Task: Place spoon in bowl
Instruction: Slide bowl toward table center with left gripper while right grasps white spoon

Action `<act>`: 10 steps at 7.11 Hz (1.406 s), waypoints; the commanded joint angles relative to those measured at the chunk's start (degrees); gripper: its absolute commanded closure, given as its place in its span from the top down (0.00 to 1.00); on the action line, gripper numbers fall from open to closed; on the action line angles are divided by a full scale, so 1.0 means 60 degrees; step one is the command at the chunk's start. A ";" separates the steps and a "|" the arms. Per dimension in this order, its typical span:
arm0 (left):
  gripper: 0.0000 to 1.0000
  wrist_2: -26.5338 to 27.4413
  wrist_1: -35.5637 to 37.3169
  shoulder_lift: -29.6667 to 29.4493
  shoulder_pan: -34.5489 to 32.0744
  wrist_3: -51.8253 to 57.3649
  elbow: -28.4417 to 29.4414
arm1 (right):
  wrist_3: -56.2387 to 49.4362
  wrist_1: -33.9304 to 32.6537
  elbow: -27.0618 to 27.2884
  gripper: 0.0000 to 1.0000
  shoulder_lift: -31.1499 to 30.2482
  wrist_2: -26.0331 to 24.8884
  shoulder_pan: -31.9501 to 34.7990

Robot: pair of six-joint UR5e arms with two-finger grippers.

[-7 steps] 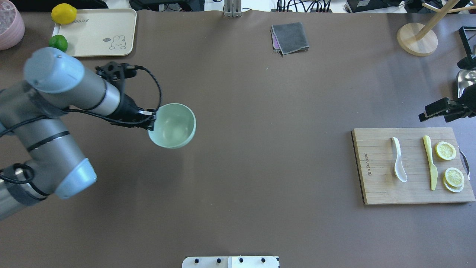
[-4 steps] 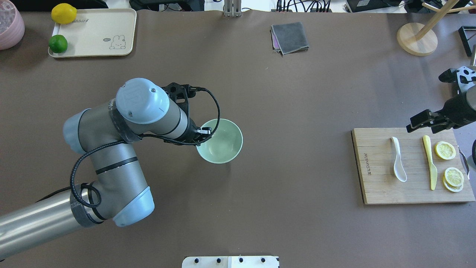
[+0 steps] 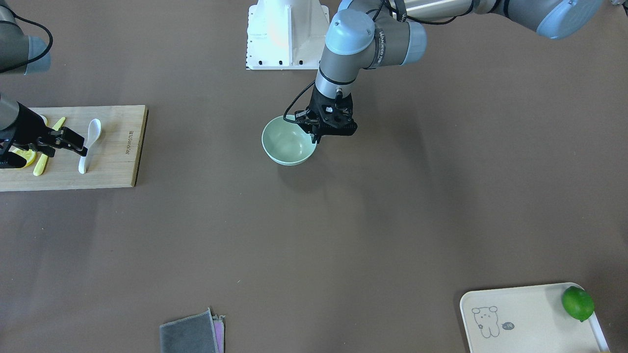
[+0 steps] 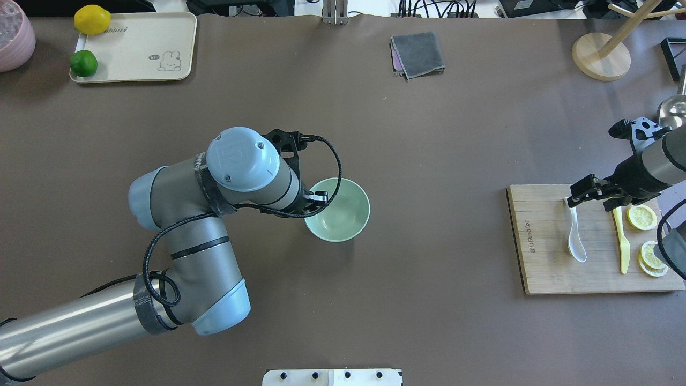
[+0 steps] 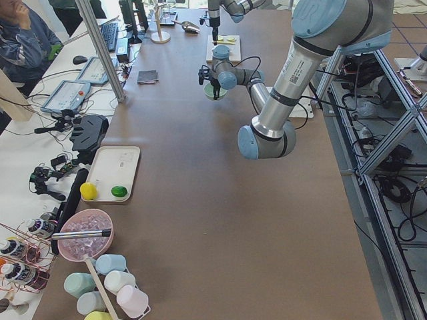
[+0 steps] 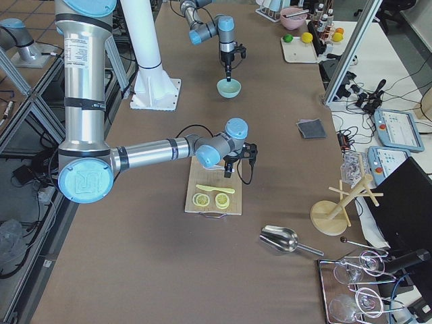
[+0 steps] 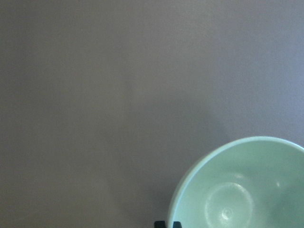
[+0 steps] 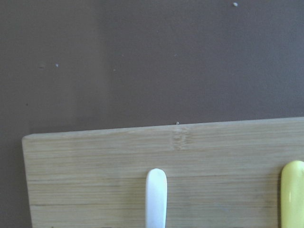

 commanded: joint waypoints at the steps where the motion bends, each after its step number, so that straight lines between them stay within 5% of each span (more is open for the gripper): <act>1: 0.00 0.0381 -0.0157 -0.0094 0.0254 -0.0023 0.0253 | 0.0135 0.0010 -0.0013 0.88 -0.0012 -0.0175 -0.0169; 6: 0.00 0.0383 -0.0568 0.0008 0.0271 -0.0008 0.0547 | 0.0648 -0.0004 -0.0043 0.77 0.0047 -0.0453 -0.0770; 7: 0.00 0.0383 -0.0568 0.0023 0.0271 0.0006 0.0591 | 0.0663 -0.0004 -0.0014 0.57 0.0018 -0.0454 -0.0770; 9: 0.00 0.0383 -0.0568 0.0037 0.0271 0.0006 0.0679 | 0.0736 -0.0004 0.0045 0.01 0.0047 -0.0454 -0.0770; 10: 0.00 0.0383 -0.0568 0.0037 0.0271 -0.0009 0.0665 | 0.0736 -0.0004 0.0074 0.00 0.0061 -0.0440 -0.0770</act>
